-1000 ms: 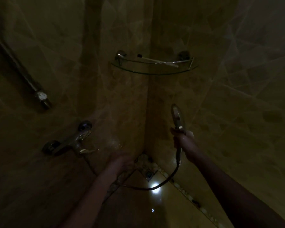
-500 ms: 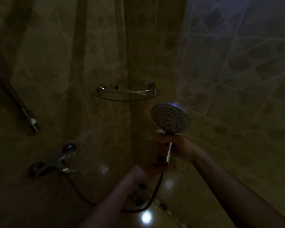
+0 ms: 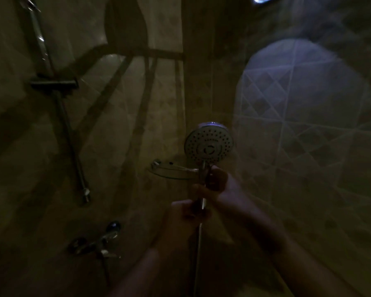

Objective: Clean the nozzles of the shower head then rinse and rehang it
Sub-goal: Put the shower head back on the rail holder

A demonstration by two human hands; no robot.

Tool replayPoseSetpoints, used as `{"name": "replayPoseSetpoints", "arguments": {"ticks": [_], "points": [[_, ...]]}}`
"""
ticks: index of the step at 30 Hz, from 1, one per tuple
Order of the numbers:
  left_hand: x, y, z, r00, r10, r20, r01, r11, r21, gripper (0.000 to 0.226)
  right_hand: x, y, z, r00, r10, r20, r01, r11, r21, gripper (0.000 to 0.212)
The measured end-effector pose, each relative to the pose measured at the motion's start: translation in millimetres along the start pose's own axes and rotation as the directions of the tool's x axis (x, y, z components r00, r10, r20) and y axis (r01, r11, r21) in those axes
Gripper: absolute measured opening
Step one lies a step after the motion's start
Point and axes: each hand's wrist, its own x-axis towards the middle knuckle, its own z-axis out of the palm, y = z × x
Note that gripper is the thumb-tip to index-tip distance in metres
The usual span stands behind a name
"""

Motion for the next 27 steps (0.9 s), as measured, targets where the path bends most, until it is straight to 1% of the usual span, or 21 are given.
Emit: {"name": "replayPoseSetpoints", "arguments": {"ticks": [3,4,6,8,10,12,14,17,20,22,23,25,27], "points": [[7.9,19.7,-26.0,0.997,0.015,-0.072,-0.014,1.0,0.017,0.014,11.3,-32.4,8.2,0.992,-0.092,0.085,0.1,0.99,-0.099,0.024],[12.2,24.1,-35.0,0.997,0.006,-0.081,-0.006,1.0,0.004,0.015,17.6,-46.7,10.7,0.988,-0.124,0.093,0.136,0.981,-0.138,0.023],[21.4,37.3,-53.8,0.994,-0.009,-0.105,0.006,0.999,-0.031,0.017,29.4,-69.5,17.4,0.981,-0.165,0.101,0.18,0.969,-0.17,0.027],[33.3,52.6,-73.9,0.994,-0.038,-0.1,0.026,0.992,-0.12,0.004,41.2,-88.7,27.0,0.968,-0.217,0.128,0.234,0.961,-0.144,0.035],[41.8,72.9,-94.8,0.995,-0.023,-0.102,0.012,0.994,-0.106,0.006,57.5,-108.9,37.7,0.954,-0.257,0.152,0.272,0.958,-0.086,0.04],[47.9,92.9,-115.6,0.993,0.035,-0.109,-0.042,0.997,-0.064,0.021,76.2,-128.9,47.7,0.939,-0.293,0.182,0.303,0.953,-0.029,0.04],[54.7,114.0,-141.5,0.989,0.085,-0.119,-0.09,0.995,-0.034,0.017,98.4,-153.3,60.5,0.926,-0.318,0.205,0.33,0.943,-0.03,0.037],[71.1,147.9,-181.7,0.975,0.139,-0.172,-0.13,0.99,0.062,0.008,131.3,-190.6,80.5,0.912,-0.35,0.213,0.358,0.934,0.0,0.036],[94.7,179.3,-222.8,0.95,0.195,-0.245,-0.156,0.973,0.172,0.008,166.5,-228.5,101.5,0.892,-0.41,0.192,0.407,0.912,0.055,0.025],[109.9,200.4,-249.6,0.937,0.215,-0.274,-0.159,0.964,0.213,0.007,191.7,-252.9,115.6,0.884,-0.435,0.172,0.429,0.9,0.075,0.023],[116.8,210.2,-264.1,0.939,0.222,-0.262,-0.162,0.959,0.232,0.01,204.2,-264.7,124.0,0.884,-0.44,0.16,0.433,0.898,0.079,0.025],[130.8,228.6,-292.4,0.942,0.248,-0.229,-0.173,0.938,0.301,0.023,226.1,-287.1,140.5,0.882,-0.45,0.137,0.44,0.893,0.098,0.032],[141.0,243.1,-316.1,0.935,0.281,-0.216,-0.18,0.901,0.394,0.03,242.6,-305.9,152.8,0.876,-0.467,0.121,0.459,0.884,0.091,0.032]]}}
